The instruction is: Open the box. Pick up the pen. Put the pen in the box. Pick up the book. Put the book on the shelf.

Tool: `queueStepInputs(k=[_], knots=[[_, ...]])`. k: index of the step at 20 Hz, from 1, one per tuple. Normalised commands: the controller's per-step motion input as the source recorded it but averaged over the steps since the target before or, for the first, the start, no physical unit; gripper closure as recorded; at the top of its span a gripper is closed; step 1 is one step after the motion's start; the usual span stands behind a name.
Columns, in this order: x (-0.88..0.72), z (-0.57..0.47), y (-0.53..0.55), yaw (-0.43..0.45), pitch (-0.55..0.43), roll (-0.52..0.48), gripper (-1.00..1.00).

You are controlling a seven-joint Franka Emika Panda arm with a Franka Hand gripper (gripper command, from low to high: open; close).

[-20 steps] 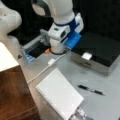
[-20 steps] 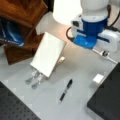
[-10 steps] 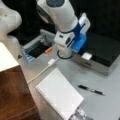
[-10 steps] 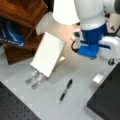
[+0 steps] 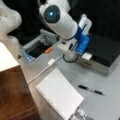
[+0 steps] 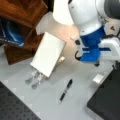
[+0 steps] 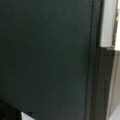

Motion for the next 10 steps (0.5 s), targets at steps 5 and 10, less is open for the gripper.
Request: queueStepInputs(k=[5, 10], knots=[[0.2, -0.16, -0.2, 0.067, 0.067, 0.368, -1.0], [0.3, -0.16, -0.22, 0.104, 0.039, 0.299, -1.0]])
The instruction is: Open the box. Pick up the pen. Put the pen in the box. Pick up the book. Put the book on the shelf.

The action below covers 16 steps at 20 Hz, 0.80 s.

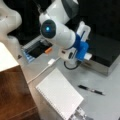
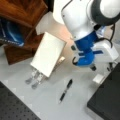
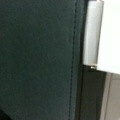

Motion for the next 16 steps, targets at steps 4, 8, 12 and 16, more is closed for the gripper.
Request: queueStepInputs(k=[4, 8, 12, 16], knots=[[0.31, -0.1, -0.17, 0.089, 0.035, 0.357, -1.0], [0.28, -0.08, -0.13, 0.057, 0.029, 0.412, -1.0], [0.25, -0.11, -0.1, 0.059, 0.036, 0.349, -1.0], [0.22, -0.15, -0.08, 0.088, 0.025, 0.254, -1.0]])
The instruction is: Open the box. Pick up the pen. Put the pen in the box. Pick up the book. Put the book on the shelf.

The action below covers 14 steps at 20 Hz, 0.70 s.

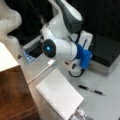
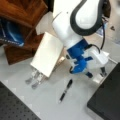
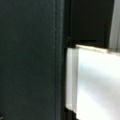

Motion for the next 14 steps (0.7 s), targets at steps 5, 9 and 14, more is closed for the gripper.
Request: queueStepInputs(k=[5, 9, 14], knots=[[0.14, -0.14, -0.07, 0.116, 0.035, 0.194, -1.0], [0.1, -0.08, -0.05, 0.122, 0.006, 0.224, -1.0], [0.11, -0.07, -0.05, 0.087, -0.018, 0.224, -1.0]])
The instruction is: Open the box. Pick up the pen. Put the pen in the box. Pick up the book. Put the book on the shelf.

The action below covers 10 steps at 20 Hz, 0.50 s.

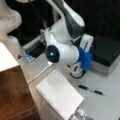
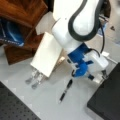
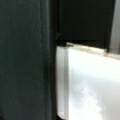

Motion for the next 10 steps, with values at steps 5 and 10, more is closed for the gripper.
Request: queueStepInputs(k=[5, 10], knots=[[0.11, -0.09, -0.05, 0.052, -0.031, 0.205, -1.0], [0.12, -0.1, -0.03, 0.033, -0.046, 0.205, 1.0]])
